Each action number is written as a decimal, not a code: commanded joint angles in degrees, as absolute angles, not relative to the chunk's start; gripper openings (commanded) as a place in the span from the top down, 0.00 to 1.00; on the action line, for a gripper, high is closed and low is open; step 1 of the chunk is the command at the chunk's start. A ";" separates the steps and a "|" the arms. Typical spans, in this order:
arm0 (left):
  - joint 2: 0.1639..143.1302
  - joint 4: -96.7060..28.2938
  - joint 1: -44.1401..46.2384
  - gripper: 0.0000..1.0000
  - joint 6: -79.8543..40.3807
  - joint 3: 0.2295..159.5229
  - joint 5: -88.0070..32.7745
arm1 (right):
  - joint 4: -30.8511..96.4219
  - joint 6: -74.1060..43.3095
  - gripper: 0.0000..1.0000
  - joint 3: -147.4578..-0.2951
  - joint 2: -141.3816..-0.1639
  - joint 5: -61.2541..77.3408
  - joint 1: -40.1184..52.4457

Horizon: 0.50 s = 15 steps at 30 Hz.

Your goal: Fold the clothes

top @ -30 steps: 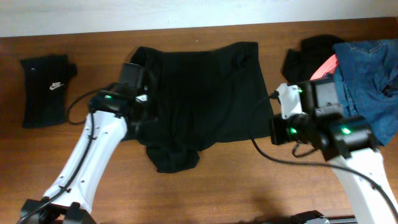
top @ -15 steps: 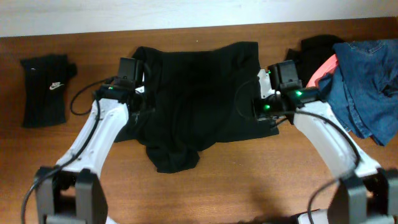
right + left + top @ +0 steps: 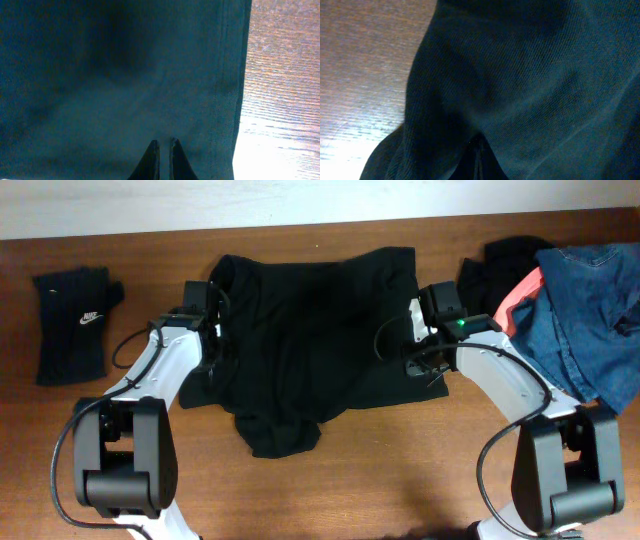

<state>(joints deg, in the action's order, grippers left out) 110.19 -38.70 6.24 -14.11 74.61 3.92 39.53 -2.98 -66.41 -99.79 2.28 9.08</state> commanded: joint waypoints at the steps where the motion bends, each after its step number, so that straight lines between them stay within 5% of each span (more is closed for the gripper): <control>1: 110.87 -37.15 6.22 0.99 -13.13 74.70 4.36 | 39.16 -3.49 0.96 -66.15 -102.08 0.47 8.14; 15: 115.20 -32.60 6.20 0.99 -10.57 74.72 6.50 | 35.59 -3.46 0.96 -66.15 -105.41 5.80 6.68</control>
